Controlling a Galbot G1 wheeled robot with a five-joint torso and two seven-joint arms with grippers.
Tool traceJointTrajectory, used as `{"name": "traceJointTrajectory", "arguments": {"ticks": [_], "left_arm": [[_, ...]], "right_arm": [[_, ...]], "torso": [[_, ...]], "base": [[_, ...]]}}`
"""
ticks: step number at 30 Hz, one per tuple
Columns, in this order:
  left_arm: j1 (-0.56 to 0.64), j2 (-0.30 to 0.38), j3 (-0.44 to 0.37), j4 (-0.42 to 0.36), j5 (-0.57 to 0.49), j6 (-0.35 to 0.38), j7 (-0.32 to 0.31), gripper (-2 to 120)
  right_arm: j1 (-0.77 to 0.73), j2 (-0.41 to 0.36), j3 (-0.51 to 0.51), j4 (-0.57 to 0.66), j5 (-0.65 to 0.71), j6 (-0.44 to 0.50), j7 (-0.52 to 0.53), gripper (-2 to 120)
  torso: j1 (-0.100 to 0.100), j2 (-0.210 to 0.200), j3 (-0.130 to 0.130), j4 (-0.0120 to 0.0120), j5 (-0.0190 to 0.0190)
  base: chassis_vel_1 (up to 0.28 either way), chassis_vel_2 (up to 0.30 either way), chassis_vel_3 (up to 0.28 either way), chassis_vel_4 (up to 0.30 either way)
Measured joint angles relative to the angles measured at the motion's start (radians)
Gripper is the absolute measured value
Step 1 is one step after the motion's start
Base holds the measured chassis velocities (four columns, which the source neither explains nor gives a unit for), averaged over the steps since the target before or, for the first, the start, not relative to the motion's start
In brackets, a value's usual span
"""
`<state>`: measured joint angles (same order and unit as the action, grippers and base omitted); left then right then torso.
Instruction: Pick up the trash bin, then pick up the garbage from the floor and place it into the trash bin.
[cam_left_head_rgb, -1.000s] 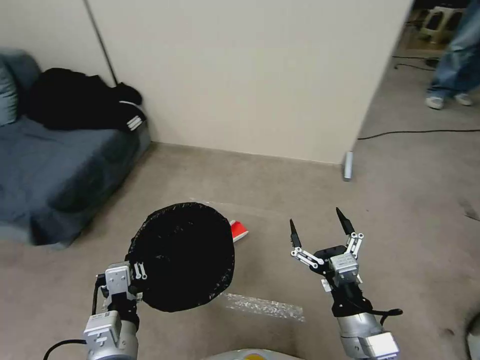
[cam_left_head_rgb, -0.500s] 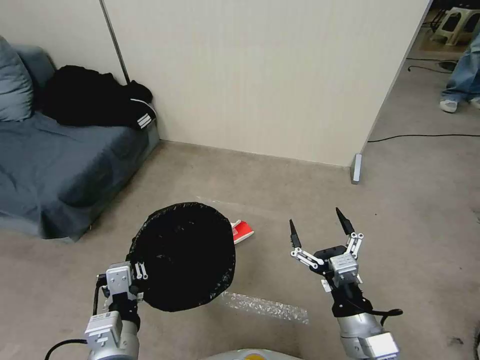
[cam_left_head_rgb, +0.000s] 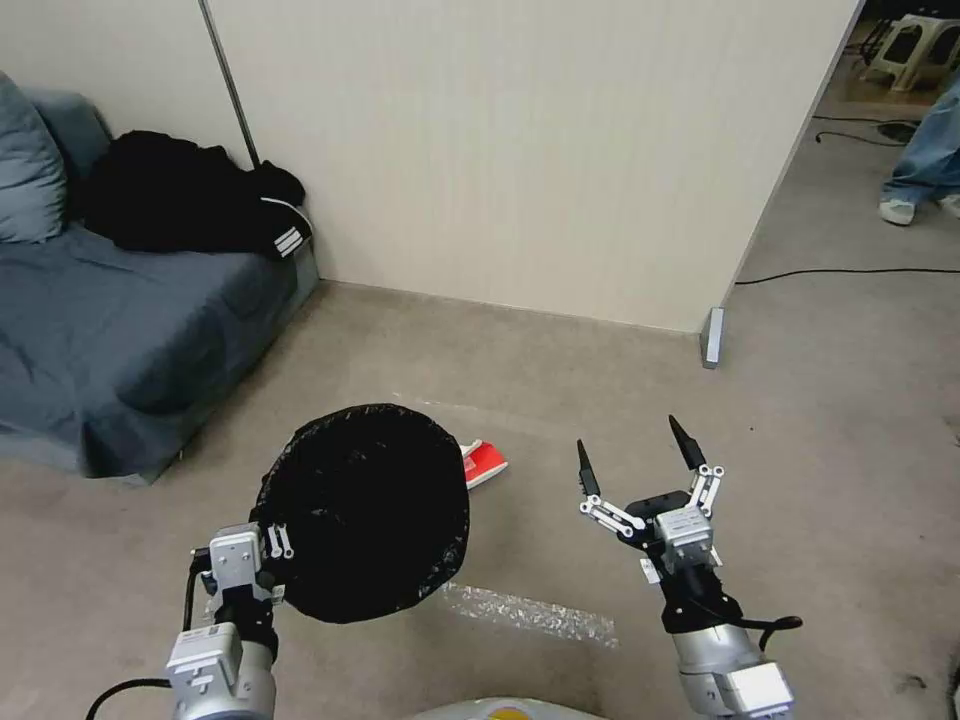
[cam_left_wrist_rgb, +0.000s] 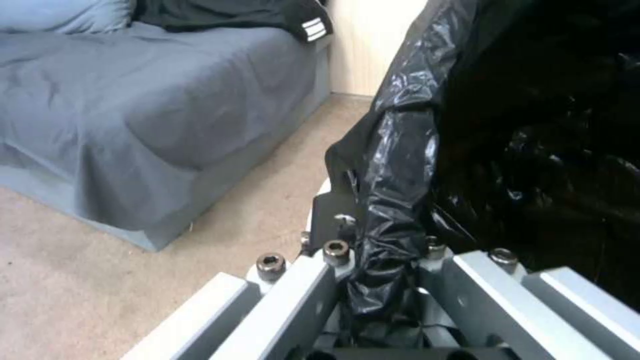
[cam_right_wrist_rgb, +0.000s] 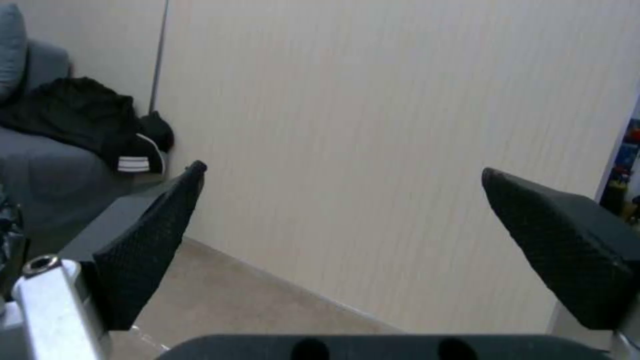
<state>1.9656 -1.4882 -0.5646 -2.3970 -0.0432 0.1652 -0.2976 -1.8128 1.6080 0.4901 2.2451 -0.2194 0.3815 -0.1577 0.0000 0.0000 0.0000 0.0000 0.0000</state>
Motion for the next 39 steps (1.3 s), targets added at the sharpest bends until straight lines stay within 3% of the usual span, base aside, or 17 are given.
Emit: {"name": "traceJointTrajectory", "arguments": {"ticks": [5,11,21,31,39], "left_arm": [[-0.005,0.0,-0.028,-0.003,-0.019,0.002,0.002,1],[-0.022,-0.007,-0.071,-0.003,-0.041,0.017,0.012,1],[-0.031,-0.026,-0.07,0.009,-0.029,0.029,0.014,1],[-0.056,-0.024,-0.076,0.022,-0.015,0.047,0.011,1],[-0.063,-0.031,-0.072,0.026,-0.001,0.05,0.01,1]], "right_arm": [[0.066,-0.014,0.006,-0.009,0.024,-0.048,-0.001,100],[0.237,-0.169,0.0,-0.068,0.095,-0.136,0.0,100],[0.44,-0.288,-0.061,-0.256,0.055,-0.152,0.005,100],[0.729,-0.39,-0.29,-0.524,-0.086,-0.11,-0.017,100],[0.931,-0.352,-0.436,-0.801,-0.278,-0.012,-0.068,100]], "torso": [[0.0,0.0,0.0,0.0,0.0],[0.0,0.0,0.0,0.0001,0.0002],[0.0,0.0,0.0,0.0,0.0002],[0.0,0.0,0.0,-0.0001,0.0],[0.0,0.0,0.0,0.0001,-0.0001]], "base": [[0.0,0.0,0.0,0.0],[0.0,0.0,0.0,0.0],[0.0,0.0,0.0,0.0],[0.0,0.0,0.0,0.0],[0.0,0.0,0.0,0.0]]}}
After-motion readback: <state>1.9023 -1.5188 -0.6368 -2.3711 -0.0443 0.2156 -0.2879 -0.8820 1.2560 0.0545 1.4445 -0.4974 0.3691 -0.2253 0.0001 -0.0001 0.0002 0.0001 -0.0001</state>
